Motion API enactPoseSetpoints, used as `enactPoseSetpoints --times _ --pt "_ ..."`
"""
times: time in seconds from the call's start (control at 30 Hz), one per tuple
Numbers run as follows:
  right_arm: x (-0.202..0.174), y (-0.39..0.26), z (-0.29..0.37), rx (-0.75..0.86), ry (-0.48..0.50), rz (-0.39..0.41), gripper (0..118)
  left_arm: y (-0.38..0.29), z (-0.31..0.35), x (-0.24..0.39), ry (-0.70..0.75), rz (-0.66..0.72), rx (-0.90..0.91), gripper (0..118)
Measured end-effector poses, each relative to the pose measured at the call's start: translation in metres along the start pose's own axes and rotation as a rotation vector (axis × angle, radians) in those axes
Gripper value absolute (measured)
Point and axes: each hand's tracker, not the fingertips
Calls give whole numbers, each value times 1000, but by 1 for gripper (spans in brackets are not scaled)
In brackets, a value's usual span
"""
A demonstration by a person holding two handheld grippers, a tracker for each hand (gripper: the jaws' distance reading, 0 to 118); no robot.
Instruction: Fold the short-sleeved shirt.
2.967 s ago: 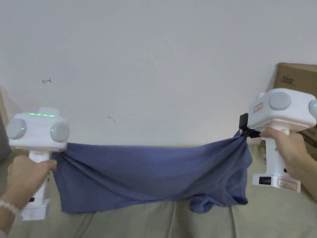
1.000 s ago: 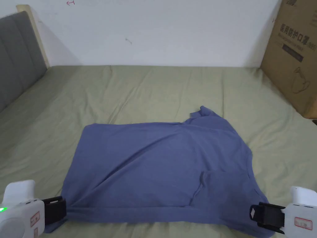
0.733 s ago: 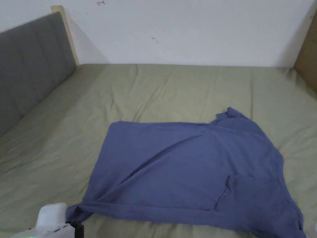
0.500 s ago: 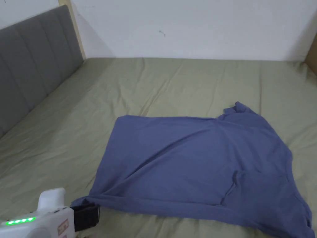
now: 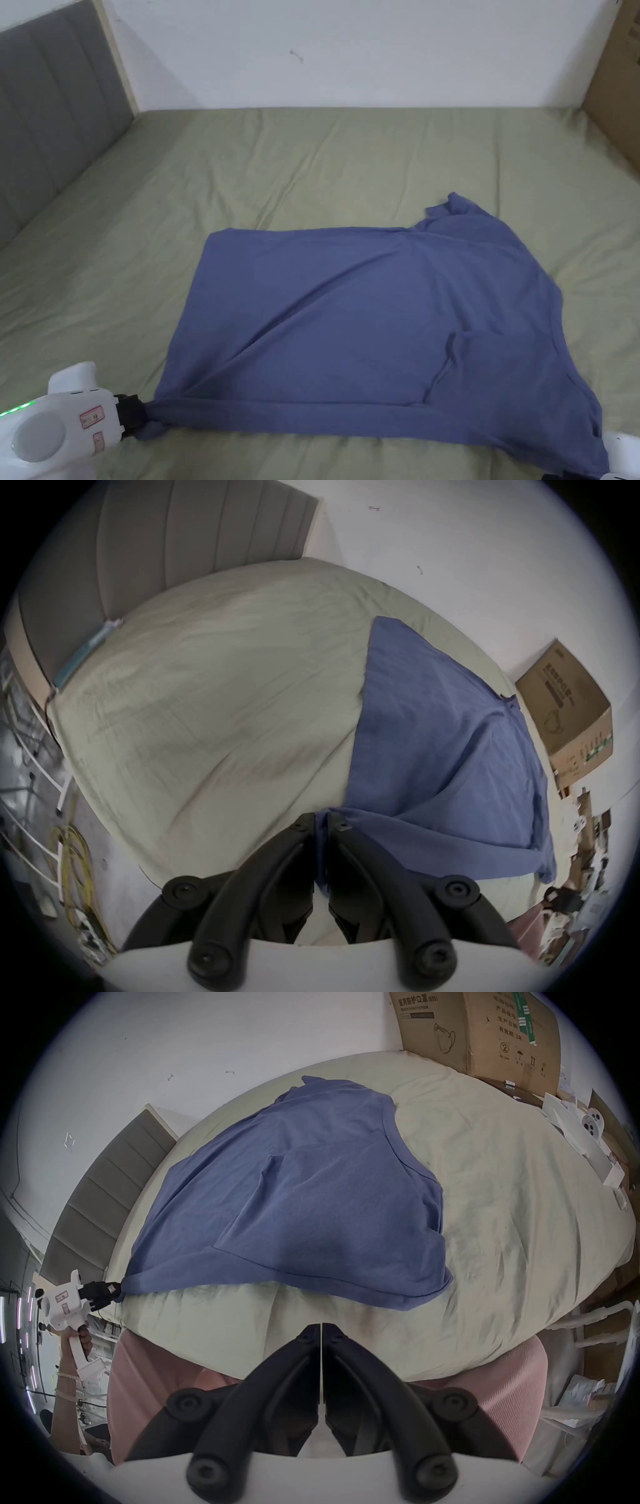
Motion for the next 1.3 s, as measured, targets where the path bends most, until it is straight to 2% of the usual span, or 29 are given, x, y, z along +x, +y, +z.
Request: enactPoseSetpoints --times 0.13,0.2,0.23,0.3,0.33,0.47,0.53,0.57,0.6,0.63,0.67,0.73,0.9,1.03,1.13,1.23,1.3 --pt "5 4 8 28 3 1 2 1 18 14 0 -47 22 6" --pt "12 9 11 76 -31 42 5 3 24 15 3 -50 31 6" --pt "13 11 13 92 -58 56 21 1 28 19 -1 -50 30 6" --pt "21 18 8 92 -108 80 90 0 33 22 -1 -64 38 6" --pt "26 23 3 74 -128 76 92 0 34 24 4 -75 39 6" --pt "50 35 -19 38 -122 0 90 -6 45 39 20 -105 29 6" --pt "58 35 -26 29 -88 -10 61 -4 41 35 19 -94 19 6" --pt "57 33 -27 33 -58 0 51 -6 43 35 18 -85 17 6" --pt "56 31 -28 32 -67 5 51 -8 44 35 16 -77 16 6" --pt "54 30 -29 26 -93 6 24 -6 44 33 17 -73 13 6" --pt "54 27 -28 33 -83 7 14 -7 45 34 18 -74 12 6" --pt "50 25 -18 73 -52 2 9 -8 48 36 22 -84 6 6" --pt "50 42 8 109 -13 -22 8 1 53 43 39 -134 18 6" --pt "48 80 20 151 20 -21 8 24 56 52 35 -169 39 6" --pt "41 124 12 167 17 -18 8 53 49 63 48 -213 65 6" --pt "36 166 -12 160 -28 22 8 85 30 73 38 -230 88 6" --pt "37 187 -34 130 -27 -10 8 101 11 82 50 -234 82 6"
